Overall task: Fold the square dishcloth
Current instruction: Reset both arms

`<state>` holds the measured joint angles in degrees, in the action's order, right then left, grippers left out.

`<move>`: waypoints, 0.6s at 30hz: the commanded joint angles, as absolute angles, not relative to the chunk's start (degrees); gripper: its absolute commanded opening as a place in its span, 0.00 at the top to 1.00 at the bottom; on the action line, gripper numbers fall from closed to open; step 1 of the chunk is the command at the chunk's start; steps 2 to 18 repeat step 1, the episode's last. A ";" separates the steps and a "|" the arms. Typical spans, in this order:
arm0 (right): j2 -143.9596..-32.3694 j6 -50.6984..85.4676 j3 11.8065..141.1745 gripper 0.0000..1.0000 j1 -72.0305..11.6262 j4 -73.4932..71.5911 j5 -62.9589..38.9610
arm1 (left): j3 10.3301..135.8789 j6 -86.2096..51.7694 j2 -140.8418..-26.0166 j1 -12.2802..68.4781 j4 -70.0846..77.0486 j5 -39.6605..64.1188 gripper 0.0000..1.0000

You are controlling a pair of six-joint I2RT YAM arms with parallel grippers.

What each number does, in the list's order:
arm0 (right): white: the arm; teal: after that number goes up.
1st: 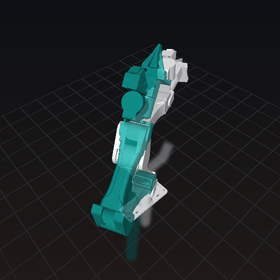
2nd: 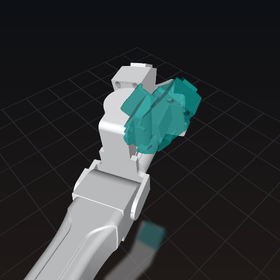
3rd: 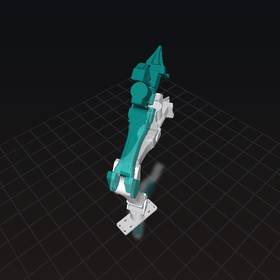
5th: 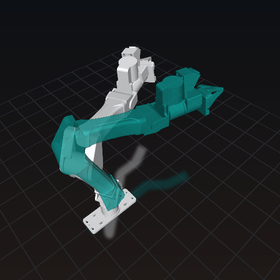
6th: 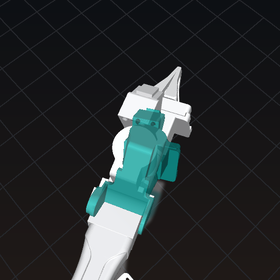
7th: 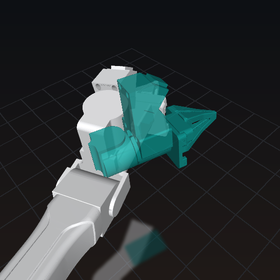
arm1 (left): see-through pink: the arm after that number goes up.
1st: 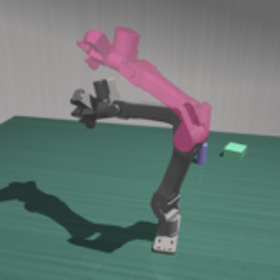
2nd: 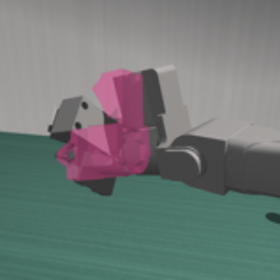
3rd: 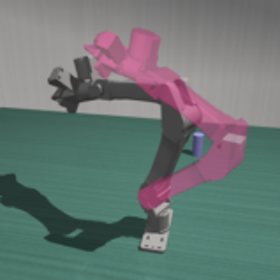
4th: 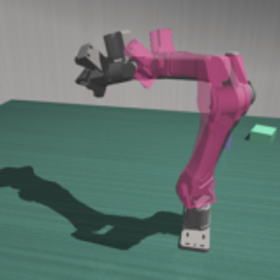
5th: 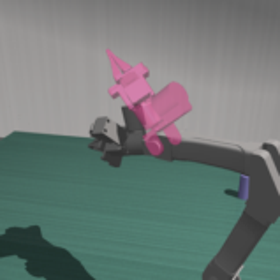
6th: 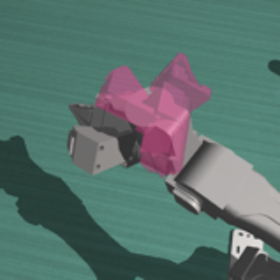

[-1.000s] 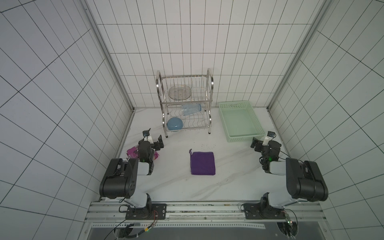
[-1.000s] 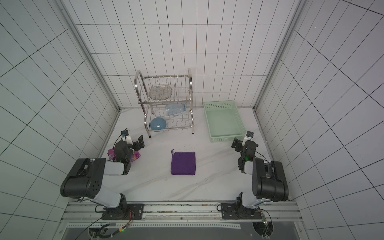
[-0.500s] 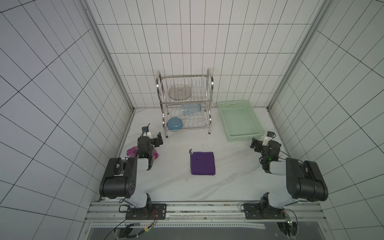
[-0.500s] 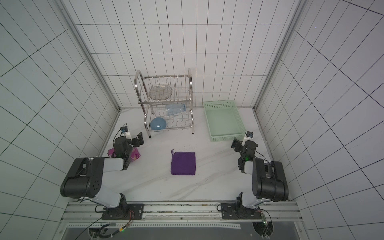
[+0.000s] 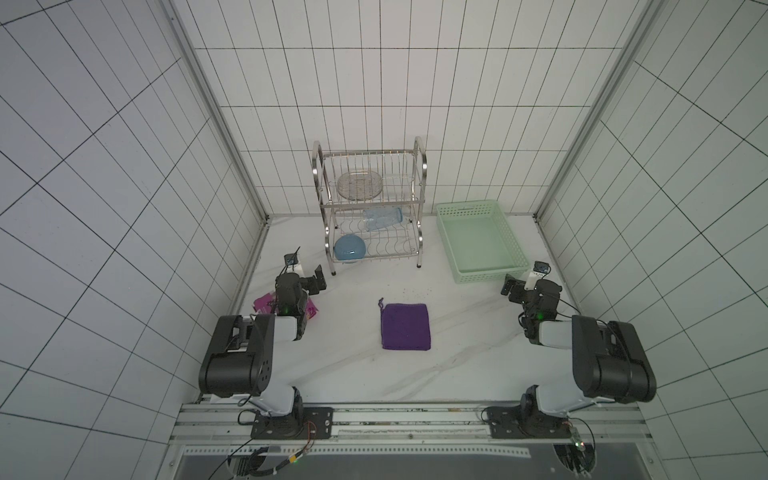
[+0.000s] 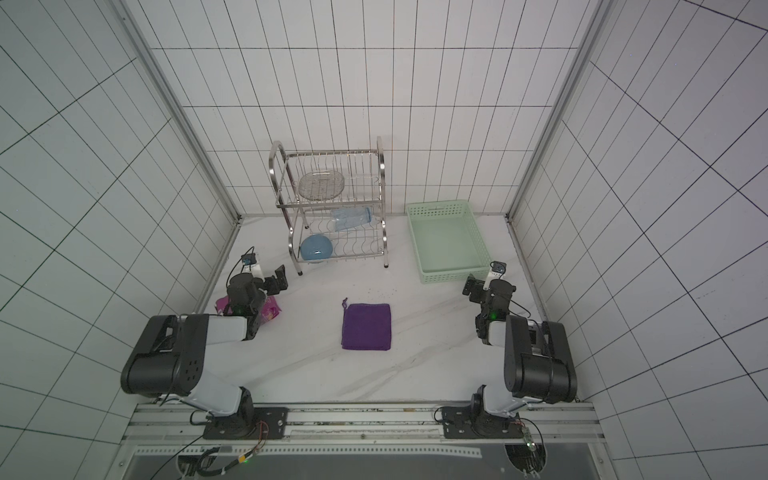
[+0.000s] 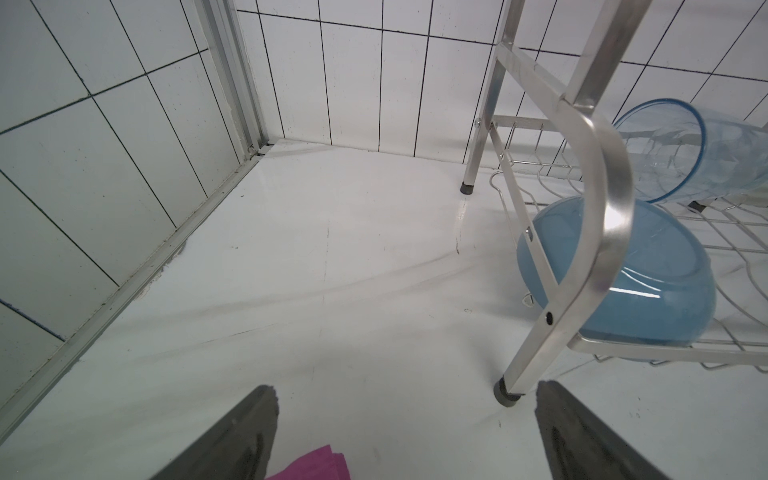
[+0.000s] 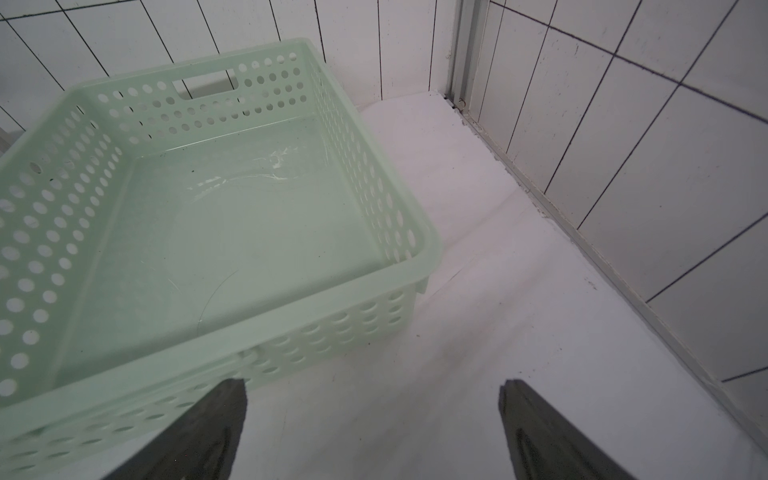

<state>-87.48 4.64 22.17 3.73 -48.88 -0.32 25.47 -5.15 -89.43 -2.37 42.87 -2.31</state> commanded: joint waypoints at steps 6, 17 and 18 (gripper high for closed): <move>-87.62 4.10 23.24 0.01 3.26 -48.34 0.63 | 25.97 -5.45 -89.12 -2.55 43.07 -2.29 0.02; -87.62 4.10 23.24 0.01 3.26 -48.34 0.63 | 25.97 -5.45 -89.12 -2.55 43.07 -2.29 0.02; -87.62 4.10 23.24 0.01 3.26 -48.34 0.63 | 25.97 -5.45 -89.12 -2.55 43.07 -2.29 0.02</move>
